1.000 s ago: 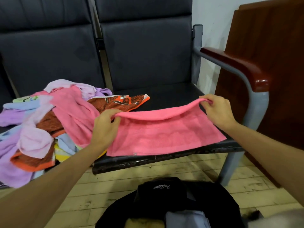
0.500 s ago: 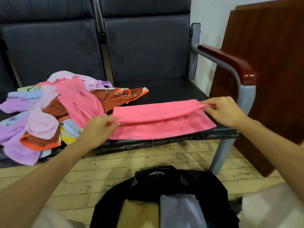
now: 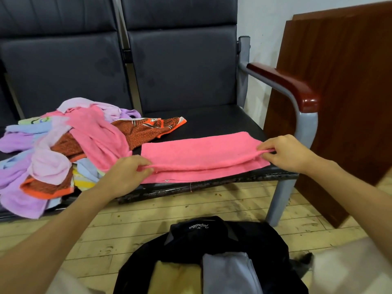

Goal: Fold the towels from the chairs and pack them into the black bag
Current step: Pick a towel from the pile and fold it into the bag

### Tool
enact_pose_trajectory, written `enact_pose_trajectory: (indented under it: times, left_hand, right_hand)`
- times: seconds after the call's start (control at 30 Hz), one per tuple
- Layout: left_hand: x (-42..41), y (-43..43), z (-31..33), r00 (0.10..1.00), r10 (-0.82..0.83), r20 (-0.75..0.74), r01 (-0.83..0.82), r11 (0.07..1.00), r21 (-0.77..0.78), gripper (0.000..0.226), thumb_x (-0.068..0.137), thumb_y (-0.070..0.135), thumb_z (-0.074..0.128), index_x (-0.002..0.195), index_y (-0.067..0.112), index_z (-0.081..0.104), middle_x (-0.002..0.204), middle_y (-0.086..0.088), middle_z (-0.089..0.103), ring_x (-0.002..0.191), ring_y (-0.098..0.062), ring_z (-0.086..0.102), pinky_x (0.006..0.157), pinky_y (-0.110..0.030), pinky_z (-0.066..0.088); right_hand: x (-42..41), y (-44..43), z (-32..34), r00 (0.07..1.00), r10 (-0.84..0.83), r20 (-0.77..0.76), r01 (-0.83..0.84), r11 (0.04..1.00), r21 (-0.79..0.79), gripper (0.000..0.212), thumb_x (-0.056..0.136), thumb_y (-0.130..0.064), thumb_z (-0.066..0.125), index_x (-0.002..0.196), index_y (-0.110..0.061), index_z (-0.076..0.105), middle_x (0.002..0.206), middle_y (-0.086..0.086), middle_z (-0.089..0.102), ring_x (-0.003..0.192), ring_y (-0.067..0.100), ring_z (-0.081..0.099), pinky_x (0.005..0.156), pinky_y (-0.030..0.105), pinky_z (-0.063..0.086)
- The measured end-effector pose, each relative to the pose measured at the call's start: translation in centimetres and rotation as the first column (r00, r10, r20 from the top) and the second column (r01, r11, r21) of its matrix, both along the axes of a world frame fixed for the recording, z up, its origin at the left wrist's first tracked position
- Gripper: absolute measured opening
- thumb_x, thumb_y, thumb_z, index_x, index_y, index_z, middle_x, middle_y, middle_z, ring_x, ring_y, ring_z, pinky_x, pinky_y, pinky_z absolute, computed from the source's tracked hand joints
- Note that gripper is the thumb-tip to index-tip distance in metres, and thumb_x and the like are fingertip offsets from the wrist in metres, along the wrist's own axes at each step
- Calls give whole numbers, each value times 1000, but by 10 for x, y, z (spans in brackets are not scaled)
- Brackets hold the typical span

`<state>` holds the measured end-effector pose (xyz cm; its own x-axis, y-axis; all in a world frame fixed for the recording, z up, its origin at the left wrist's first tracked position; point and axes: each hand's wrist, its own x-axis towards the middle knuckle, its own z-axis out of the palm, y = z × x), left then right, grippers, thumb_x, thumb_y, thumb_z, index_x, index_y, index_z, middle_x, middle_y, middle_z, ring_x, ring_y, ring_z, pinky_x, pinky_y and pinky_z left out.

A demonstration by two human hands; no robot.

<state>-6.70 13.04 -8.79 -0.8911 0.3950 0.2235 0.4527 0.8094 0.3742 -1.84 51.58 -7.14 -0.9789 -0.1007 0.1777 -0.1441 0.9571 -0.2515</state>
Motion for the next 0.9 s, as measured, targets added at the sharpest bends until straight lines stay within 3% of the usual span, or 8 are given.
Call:
enact_pose_trajectory:
  times: [0.1,0.23,0.3,0.4,0.53,0.7,0.8,0.9]
  left_hand:
    - [-3,4,-5,993,14,117,-1,994,-108,21,93,26,58,103,13,71,101,-1,66,93,-18,57,74,-26,38]
    - [-12,4,-9,977,129,171,-120,991,-62,32,96,29,52,85,5,70,85,-5,65,81,-22,57,65,-25,38]
    - [-19,3,-14,969,190,157,-186,982,-39,30,96,27,52,91,4,70,89,-9,68,83,-25,59,66,-28,37]
    - [-29,7,-20,964,242,108,-238,970,-47,23,92,20,56,103,3,67,102,-14,67,98,-27,57,81,-30,42]
    - [-37,14,-24,915,363,175,-341,929,-143,48,91,32,60,122,-3,51,132,-22,48,131,-33,38,105,-37,35]
    - [-37,23,-12,885,403,235,-353,908,-225,46,91,48,55,82,3,54,97,-10,56,122,-29,46,105,-36,34]
    - [-46,21,-20,872,419,255,-361,900,-244,53,88,54,55,104,4,52,123,-15,53,126,-30,43,102,-40,39]
    - [-50,22,-26,875,401,273,-343,909,-235,52,89,51,55,113,5,52,125,-15,56,124,-31,47,101,-40,40]
  right_hand:
    - [-3,-1,-8,993,5,120,-7,1000,11,25,92,-28,63,104,-9,75,114,3,71,106,19,63,98,32,48]
    - [-12,-3,-15,977,-39,208,44,999,-21,34,95,-38,57,84,-13,76,85,4,73,81,16,66,85,37,54]
    - [-17,-5,-16,976,-86,198,94,995,-31,39,96,-37,55,73,-9,72,75,10,69,72,20,64,79,38,55]
    - [-26,-6,-23,976,-151,160,162,985,-59,28,93,-24,61,76,-6,73,80,12,71,75,20,66,78,39,57]
    - [-36,-9,-31,956,-276,104,285,955,-86,12,86,-14,65,86,-3,70,90,13,69,83,24,65,78,38,56]
    - [-48,-17,-41,882,-448,148,463,881,-94,30,87,-22,64,63,-9,51,63,6,49,58,21,52,51,30,38]
    - [-51,-22,-40,833,-522,181,539,840,-59,38,90,-38,60,66,-12,49,67,5,51,69,25,56,62,32,40]
    - [-55,-27,-39,811,-548,205,564,825,-25,38,93,-46,55,73,-14,49,75,3,54,83,26,57,81,37,40]
